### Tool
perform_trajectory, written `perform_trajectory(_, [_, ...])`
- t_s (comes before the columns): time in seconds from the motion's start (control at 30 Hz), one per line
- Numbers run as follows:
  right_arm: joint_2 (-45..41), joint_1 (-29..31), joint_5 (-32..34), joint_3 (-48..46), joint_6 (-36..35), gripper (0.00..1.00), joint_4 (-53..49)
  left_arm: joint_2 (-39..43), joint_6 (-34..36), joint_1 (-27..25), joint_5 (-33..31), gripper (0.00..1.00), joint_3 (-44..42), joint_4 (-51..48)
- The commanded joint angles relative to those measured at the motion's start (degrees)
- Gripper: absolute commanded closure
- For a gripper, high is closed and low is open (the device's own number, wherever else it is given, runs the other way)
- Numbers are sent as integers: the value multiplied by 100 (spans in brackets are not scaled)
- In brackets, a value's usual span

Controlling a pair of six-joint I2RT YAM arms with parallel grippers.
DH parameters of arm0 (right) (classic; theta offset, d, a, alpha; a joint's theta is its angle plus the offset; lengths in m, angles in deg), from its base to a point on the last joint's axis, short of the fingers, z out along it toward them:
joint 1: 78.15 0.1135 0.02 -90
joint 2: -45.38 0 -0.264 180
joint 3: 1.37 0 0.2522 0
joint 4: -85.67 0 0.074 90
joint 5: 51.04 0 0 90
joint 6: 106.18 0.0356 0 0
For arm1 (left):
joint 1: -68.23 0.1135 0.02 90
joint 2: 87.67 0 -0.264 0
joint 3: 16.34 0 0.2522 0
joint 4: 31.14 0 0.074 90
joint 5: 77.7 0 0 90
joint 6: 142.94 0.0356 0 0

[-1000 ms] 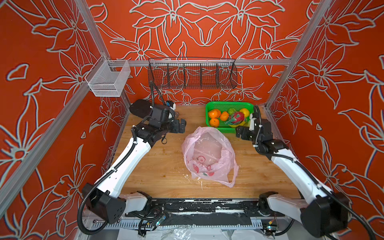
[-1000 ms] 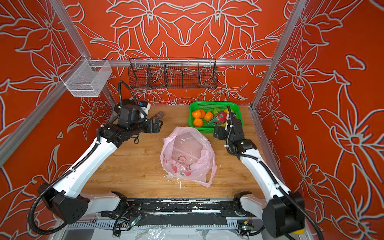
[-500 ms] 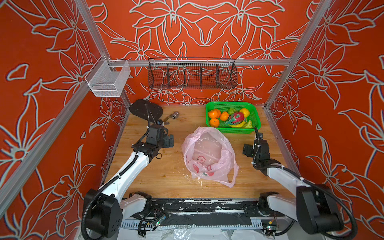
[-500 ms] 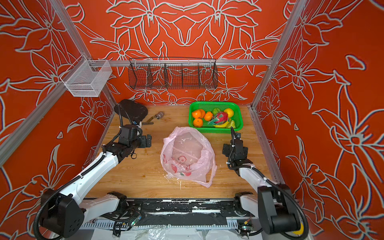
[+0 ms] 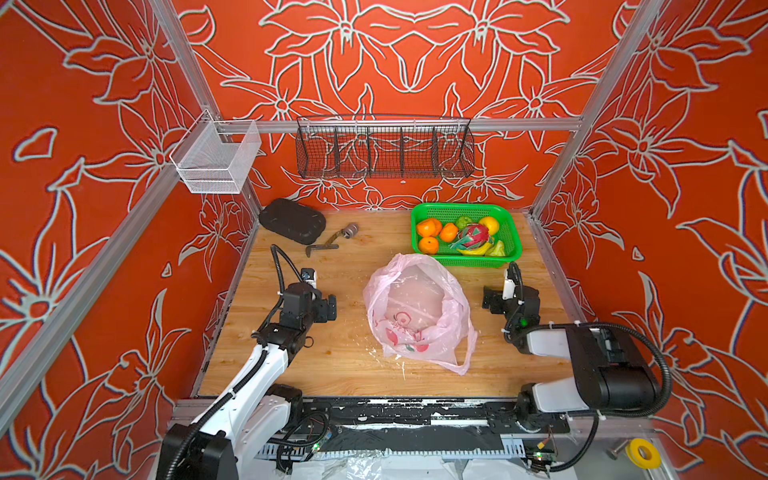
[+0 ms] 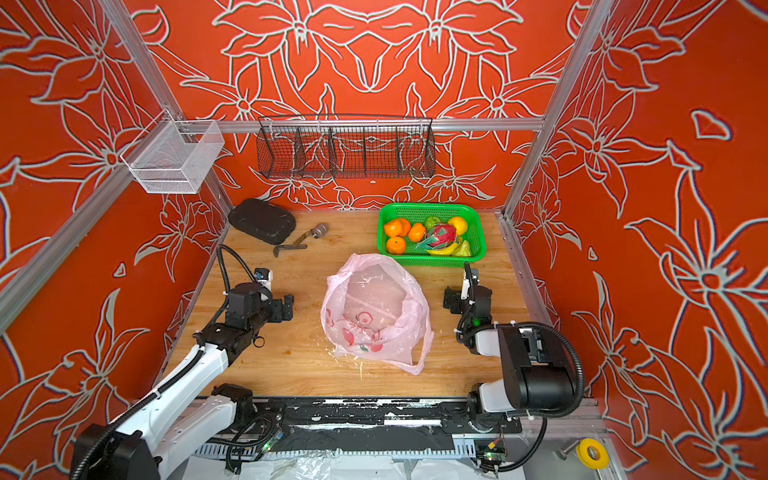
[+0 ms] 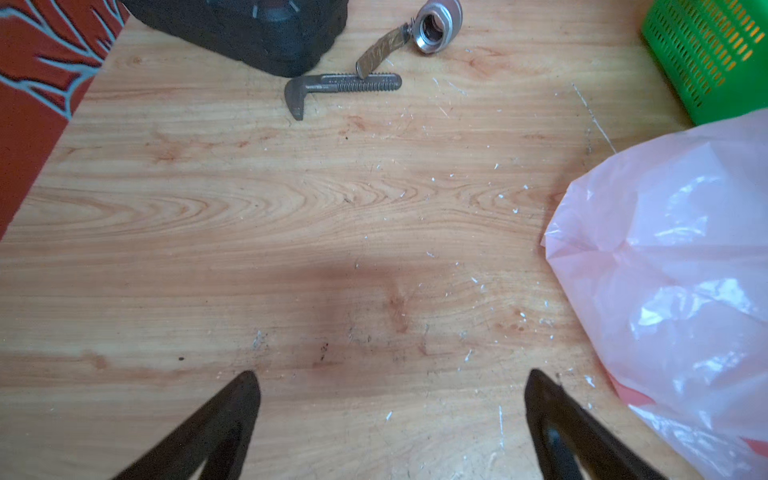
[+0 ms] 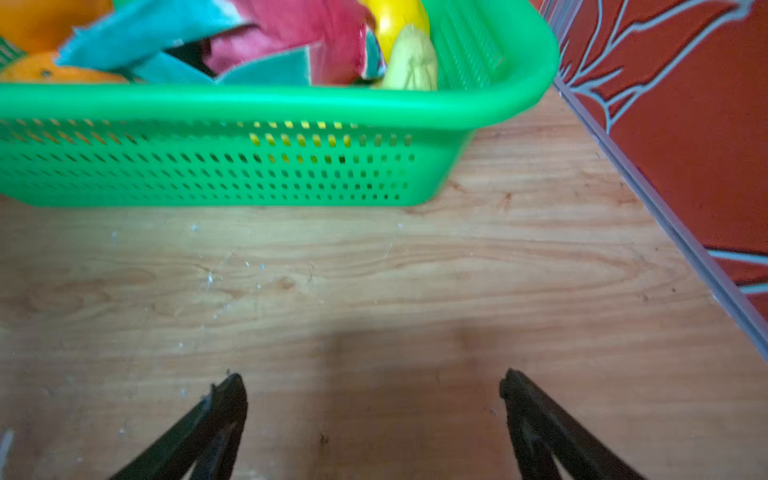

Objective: Untie the knot of the plastic bag and take out the fruit

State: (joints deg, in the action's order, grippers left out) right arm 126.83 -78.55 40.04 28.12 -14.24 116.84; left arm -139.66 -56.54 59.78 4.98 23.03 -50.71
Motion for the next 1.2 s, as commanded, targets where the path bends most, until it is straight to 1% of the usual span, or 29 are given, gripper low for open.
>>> perform_trajectory(0.0, [-69, -37, 119, 96, 12, 3, 441, -132, 124, 86, 35, 2, -223, 933])
perform_trajectory(0.03, [20, -2, 144, 61, -13, 3, 651, -282, 131, 144, 50, 2, -288, 1205])
perform_trajectory(0.07, [-59, 11, 157, 101, -31, 3, 440, -403, 143, 211, 119, 2, -314, 1440])
perform_trajectory(0.1, [-167, 13, 167, 200, -37, 3, 85, -776, 157, 290, 212, 2, -313, 1658])
perform_trajectory(0.13, [-103, 13, 105, 239, -70, 3, 91, -1029, 157, 357, 283, 2, -270, 1783])
perform_trajectory(0.2, [-134, 40, 130, 235, -76, 3, 64, -1502, 176, 462, 370, 2, -62, 1834])
perform_trajectory(0.23, [-119, 39, 138, 239, -79, 3, 74, -1664, 224, 490, 469, 2, 171, 1675])
perform_trajectory(0.27, [-101, 39, 137, 238, -93, 3, 109, -1830, 282, 504, 566, 2, 243, 1859])
perform_trajectory(0.33, [-121, 40, 153, 242, -87, 3, 70, -2218, 546, 547, 693, 2, 558, 1701])
perform_trajectory(0.4, [-120, 36, 148, 247, -83, 3, 62, -2404, 913, 554, 858, 2, 599, 1940])
perform_trajectory(0.43, [-121, 39, 147, 247, -83, 3, 67, -2522, 932, 614, 930, 2, 439, 2385])
perform_trajectory(0.47, [-120, 40, 148, 247, -86, 3, 77, -2597, 813, 788, 1123, 2, 479, 2350])
perform_trajectory(0.5, [-121, 40, 148, 247, -88, 3, 68, -2673, 675, 1083, 1497, 2, 583, 2254])
perform_trajectory(0.57, [-121, 40, 152, 247, -85, 3, 69, -2563, 427, 1403, 1749, 2, 299, 2638])
perform_trajectory(0.63, [-121, 40, 155, 247, -86, 3, 69, -2475, 452, 1399, 1760, 2, -159, 3256])
perform_trajectory(0.67, [-121, 40, 155, 247, -84, 3, 71, -2588, 400, 1396, 1751, 2, -422, 3908])
perform_trajectory(0.7, [-121, 40, 156, 247, -83, 3, 60, -2617, 384, 1395, 1695, 2, -420, 3912])
perform_trajectory(0.73, [-118, 40, 156, 247, -88, 3, 69, -2530, 399, 1390, 1674, 2, -235, 3419])
perform_trajectory(0.8, [-121, 40, 160, 247, -92, 3, 68, -2535, 399, 1366, 1623, 3, -269, 3516])
perform_trajectory(0.83, [-121, 40, 156, 247, -86, 3, 70, -2494, 410, 1364, 1619, 3, -176, 3261])
perform_trajectory(0.87, [-121, 40, 164, 247, -85, 3, 67, -2513, 400, 1356, 1603, 3, -237, 3449])
perform_trajectory(0.9, [-121, 40, 162, 247, -88, 3, 69, -2480, 410, 1355, 1601, 3, -212, 3331])
perform_trajectory(1.07, [-74, 60, 197, 309, -109, 3, -12, -2488, 412, 1343, 1572, 3, -207, 3335])
perform_trajectory(1.17, [140, 278, 559, 521, -196, 3, -193, -2491, 404, 1339, 1575, 3, -217, 3370])
